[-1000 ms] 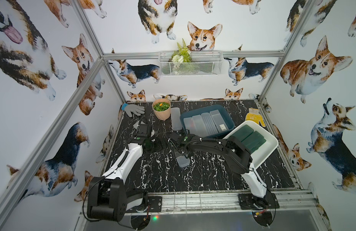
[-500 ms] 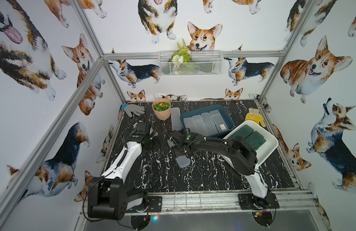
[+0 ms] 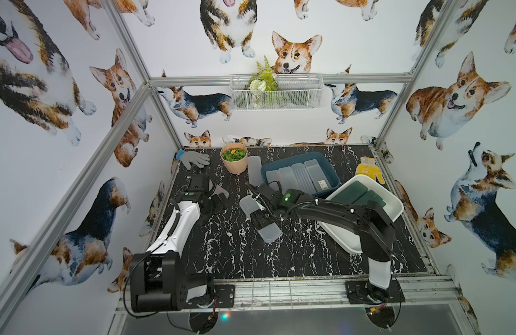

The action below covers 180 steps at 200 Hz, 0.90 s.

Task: Place the pencil cases by color into the storage box
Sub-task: Pick up the pencil case from the center of the board, then place the pencil case at the storage box.

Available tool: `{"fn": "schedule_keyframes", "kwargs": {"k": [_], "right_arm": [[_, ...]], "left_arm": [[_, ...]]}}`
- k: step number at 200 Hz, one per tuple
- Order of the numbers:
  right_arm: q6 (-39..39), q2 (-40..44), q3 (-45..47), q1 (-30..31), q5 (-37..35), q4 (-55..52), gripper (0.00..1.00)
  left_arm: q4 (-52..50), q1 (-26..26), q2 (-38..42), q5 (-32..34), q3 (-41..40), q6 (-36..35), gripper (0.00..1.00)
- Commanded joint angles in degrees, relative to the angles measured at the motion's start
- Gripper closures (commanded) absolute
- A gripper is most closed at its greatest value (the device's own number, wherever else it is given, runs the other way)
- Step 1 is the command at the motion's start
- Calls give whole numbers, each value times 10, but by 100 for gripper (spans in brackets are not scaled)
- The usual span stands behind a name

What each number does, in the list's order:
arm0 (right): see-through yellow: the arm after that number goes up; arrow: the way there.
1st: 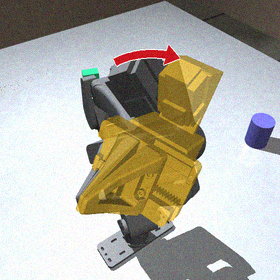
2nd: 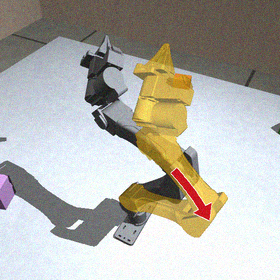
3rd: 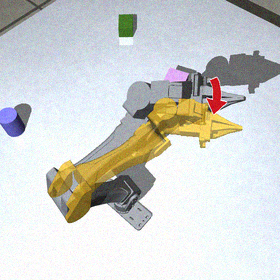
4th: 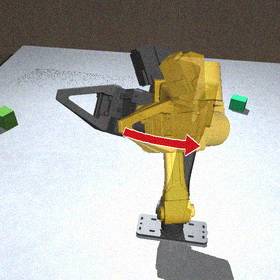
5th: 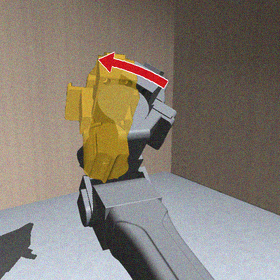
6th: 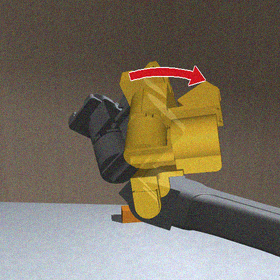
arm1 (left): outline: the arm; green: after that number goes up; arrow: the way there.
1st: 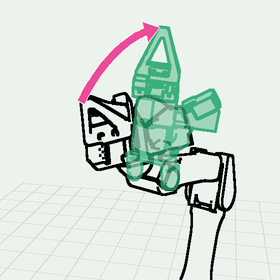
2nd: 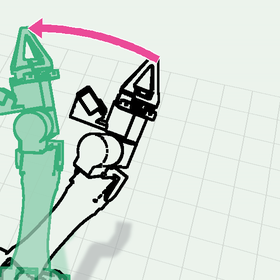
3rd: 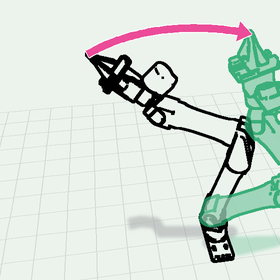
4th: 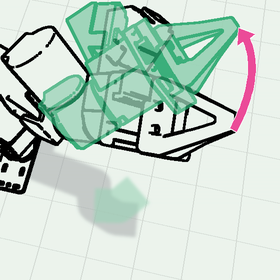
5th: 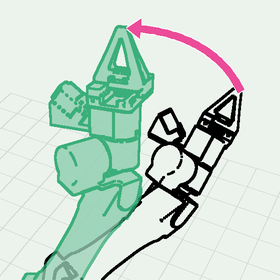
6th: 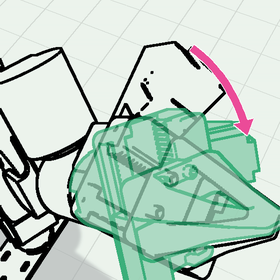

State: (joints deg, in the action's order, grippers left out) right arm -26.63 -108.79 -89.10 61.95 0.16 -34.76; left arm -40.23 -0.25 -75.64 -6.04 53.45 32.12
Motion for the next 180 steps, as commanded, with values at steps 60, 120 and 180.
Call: {"fn": "schedule_keyframes", "kwargs": {"k": [60,120,180], "right_arm": [[50,92,-18,-68,60,24,28],[52,104,-52,-165,56,14,27],[69,82,-49,-280,56,16,28]], "left_arm": [[-1,44,-44,-32,64,32,0],[5,46,-78,-51,115,51,0],[43,45,-90,-93,164,98,0]]}}
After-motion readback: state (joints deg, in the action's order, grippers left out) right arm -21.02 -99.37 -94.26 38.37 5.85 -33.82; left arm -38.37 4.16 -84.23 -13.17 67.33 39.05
